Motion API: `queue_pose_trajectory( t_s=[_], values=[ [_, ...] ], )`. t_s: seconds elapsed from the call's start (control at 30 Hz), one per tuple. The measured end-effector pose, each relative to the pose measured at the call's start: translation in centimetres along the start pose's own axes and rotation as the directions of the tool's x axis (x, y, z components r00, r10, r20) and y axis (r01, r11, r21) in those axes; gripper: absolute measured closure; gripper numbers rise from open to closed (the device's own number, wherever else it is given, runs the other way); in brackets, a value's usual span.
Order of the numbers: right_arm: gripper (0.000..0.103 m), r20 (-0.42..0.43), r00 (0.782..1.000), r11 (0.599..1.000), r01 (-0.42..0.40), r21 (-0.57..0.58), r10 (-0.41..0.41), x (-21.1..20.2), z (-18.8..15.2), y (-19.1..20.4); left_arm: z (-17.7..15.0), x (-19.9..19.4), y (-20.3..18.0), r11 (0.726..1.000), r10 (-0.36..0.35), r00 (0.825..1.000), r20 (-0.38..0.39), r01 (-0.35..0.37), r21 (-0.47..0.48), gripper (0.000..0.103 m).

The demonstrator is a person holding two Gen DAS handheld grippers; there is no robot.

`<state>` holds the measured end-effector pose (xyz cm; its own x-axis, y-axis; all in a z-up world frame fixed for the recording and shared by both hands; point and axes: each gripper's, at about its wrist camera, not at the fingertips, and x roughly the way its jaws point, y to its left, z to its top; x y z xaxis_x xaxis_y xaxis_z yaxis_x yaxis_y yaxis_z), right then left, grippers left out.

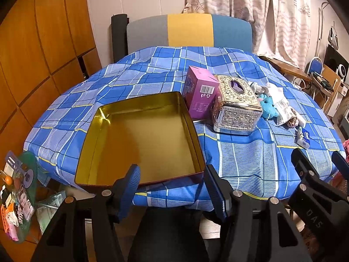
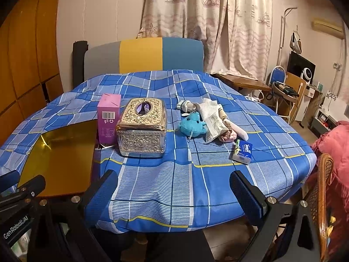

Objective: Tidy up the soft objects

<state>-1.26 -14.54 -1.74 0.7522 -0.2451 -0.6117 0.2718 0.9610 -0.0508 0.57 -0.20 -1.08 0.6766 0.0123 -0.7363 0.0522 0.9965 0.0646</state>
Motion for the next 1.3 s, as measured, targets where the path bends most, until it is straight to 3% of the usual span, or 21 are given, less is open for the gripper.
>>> queue_pose_trajectory(
  t_s=[1.3],
  values=[
    [0.0,-0.006,1.0,1.0,-0.002,0.0,0.002,-0.09,-0.13,-0.02,-0.05,0.36,-0.15,1.0,0.002,1.0,-0.014,-0.002,0.015,0.042]
  ],
)
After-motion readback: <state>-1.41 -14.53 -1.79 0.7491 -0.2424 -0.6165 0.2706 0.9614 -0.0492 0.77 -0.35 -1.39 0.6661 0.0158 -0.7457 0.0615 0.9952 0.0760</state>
